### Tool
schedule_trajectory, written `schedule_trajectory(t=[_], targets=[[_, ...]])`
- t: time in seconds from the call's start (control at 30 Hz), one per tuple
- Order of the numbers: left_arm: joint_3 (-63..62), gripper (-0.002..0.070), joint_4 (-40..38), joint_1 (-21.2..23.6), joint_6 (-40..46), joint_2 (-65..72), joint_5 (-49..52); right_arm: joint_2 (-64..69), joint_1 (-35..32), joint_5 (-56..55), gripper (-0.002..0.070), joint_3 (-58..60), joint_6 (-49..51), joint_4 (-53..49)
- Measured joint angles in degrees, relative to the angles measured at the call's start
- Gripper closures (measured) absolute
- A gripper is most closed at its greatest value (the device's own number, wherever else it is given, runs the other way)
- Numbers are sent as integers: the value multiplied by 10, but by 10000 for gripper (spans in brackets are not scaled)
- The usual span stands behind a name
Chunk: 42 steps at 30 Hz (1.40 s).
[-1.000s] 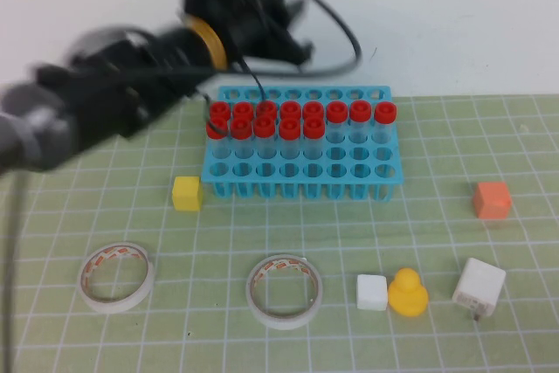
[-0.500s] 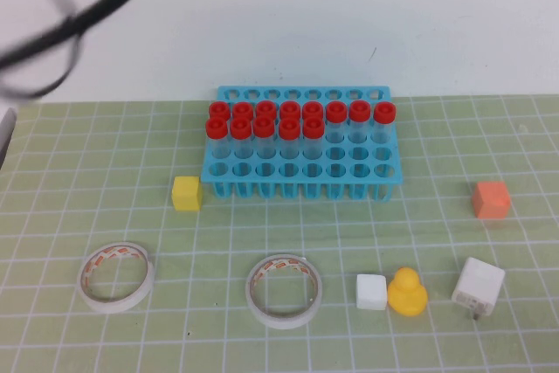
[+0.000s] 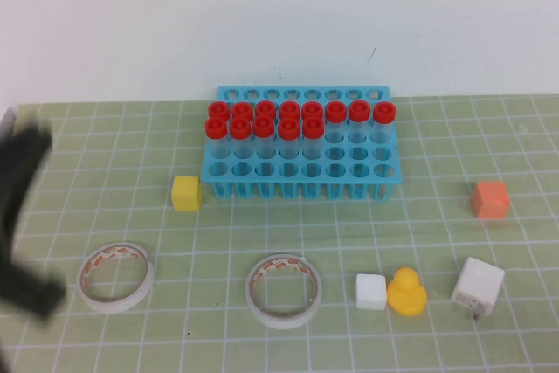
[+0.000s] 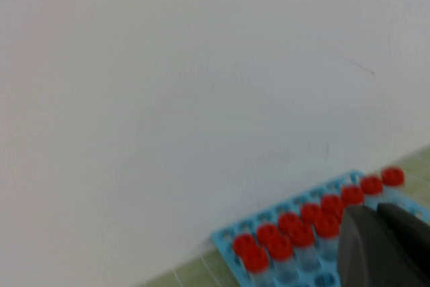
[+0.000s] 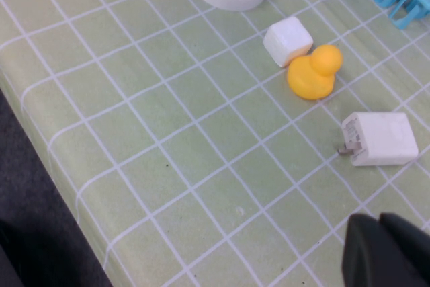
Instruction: Place the test tubes
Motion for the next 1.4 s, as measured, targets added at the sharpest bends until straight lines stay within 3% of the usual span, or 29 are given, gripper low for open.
schedule_trajectory(t=[0.3,0.83,1.0,1.2,1.4], targets=[[154,675,7,0,-38,-107,1,0,0,0,678,0,0,0],[180,675,159,3,-38,-129,0,0,0,0,678,0,0,0],[182,675,175,48,-49,-210,-5,0,0,0,678,0,0,0],[182,675,176,135,-164,-312,-7,0,0,0,678,0,0,0],[182,675,180,149,-206,-359,-8,0,0,0,678,0,0,0]])
